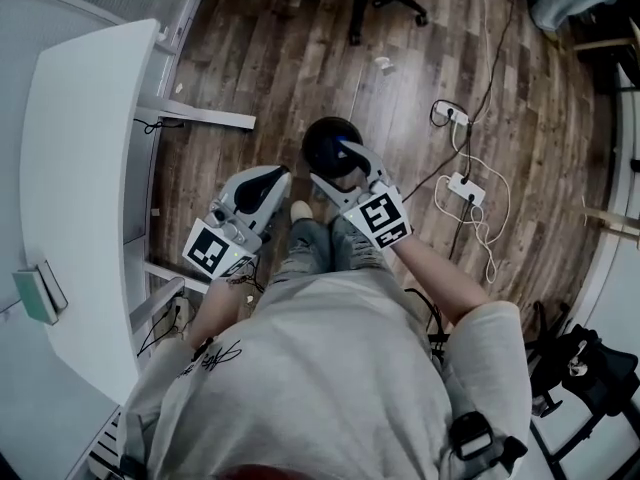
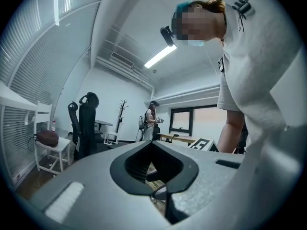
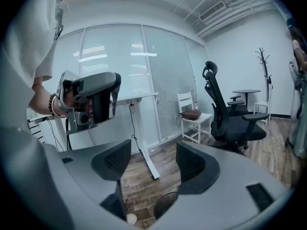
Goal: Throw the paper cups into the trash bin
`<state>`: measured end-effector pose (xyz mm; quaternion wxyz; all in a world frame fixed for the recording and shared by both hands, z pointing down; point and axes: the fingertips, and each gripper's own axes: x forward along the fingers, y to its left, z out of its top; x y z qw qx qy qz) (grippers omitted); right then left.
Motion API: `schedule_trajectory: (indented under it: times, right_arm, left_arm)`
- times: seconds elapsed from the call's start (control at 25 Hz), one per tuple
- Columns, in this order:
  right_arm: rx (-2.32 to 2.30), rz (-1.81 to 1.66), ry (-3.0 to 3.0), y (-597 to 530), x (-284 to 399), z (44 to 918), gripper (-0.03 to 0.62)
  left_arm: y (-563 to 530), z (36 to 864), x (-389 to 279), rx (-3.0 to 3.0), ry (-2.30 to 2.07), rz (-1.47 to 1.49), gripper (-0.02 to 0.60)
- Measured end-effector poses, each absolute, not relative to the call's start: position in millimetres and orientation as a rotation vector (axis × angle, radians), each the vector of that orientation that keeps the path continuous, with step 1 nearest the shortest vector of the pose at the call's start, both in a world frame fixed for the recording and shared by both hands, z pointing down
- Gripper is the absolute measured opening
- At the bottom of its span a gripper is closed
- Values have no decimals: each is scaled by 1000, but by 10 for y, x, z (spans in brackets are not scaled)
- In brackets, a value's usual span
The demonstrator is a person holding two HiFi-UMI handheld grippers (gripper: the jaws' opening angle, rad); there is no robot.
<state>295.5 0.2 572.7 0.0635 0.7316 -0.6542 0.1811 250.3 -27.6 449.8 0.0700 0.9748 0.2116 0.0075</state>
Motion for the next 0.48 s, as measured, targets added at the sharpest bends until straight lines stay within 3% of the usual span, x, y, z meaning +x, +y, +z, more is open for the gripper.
schedule_trajectory:
  times: [0.48]
  right_arm:
    - [2289,299,-2007,42,3063,4769,295]
  left_arm:
    - [-261,4084,2520,2972,675,-54,-6]
